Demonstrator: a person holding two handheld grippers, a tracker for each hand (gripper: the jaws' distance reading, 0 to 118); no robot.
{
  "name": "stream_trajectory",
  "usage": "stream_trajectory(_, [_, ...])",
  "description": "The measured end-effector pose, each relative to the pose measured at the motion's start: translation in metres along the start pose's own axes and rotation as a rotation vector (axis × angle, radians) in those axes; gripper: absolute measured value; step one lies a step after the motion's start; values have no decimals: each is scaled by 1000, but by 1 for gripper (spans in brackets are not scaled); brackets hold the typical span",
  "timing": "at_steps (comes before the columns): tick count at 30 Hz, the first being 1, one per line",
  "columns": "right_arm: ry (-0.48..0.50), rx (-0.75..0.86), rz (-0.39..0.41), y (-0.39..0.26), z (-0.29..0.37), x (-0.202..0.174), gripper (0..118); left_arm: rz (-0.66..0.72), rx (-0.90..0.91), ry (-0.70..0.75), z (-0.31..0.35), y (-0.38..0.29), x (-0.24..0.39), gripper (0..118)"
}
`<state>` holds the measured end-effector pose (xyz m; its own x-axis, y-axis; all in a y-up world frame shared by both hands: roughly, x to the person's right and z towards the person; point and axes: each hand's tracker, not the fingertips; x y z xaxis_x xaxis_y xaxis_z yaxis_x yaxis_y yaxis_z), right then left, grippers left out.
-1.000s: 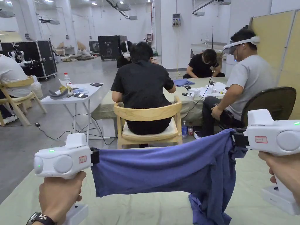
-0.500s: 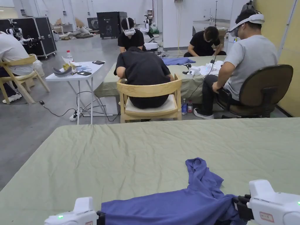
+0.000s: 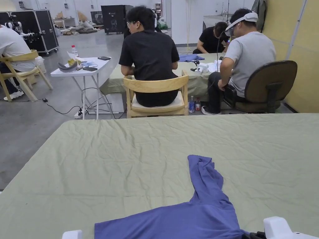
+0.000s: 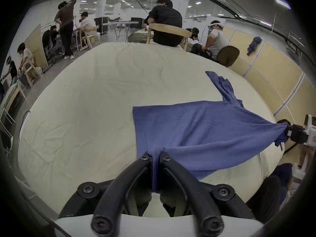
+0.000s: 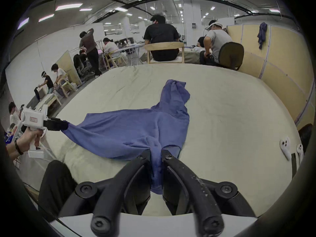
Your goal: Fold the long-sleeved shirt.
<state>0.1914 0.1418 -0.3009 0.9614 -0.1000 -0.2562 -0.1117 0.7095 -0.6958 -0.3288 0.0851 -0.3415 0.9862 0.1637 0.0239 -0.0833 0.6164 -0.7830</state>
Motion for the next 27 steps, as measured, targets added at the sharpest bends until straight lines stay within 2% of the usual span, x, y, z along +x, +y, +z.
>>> stream_trajectory(9, [-7,-60,-23,-34,-8,-7,14,-3,-75,6,-7,-34,0,9])
stream_trajectory(12, [-16,-84,-19,-35,-16,-7,23,-21,-77,30,-11,-37,3,44])
stream_trajectory(14, [-38,-100,-12,-35,-17,-7,53,-16,-74,33,-9,-40,2,52])
stream_trajectory(15, [-45,-97,-12,-36,-17,-7,61,1,-61,25,-7,-40,1,52])
stream_trajectory(18, [-62,-114,14,-32,-14,-7,65,27,-26,16,10,-38,8,52])
stream_trajectory(21, [-94,-70,81,-22,-3,-13,66,21,35,31,25,-30,8,52])
stream_trajectory(27, [-114,106,85,11,35,-27,65,-39,168,54,67,-10,27,52])
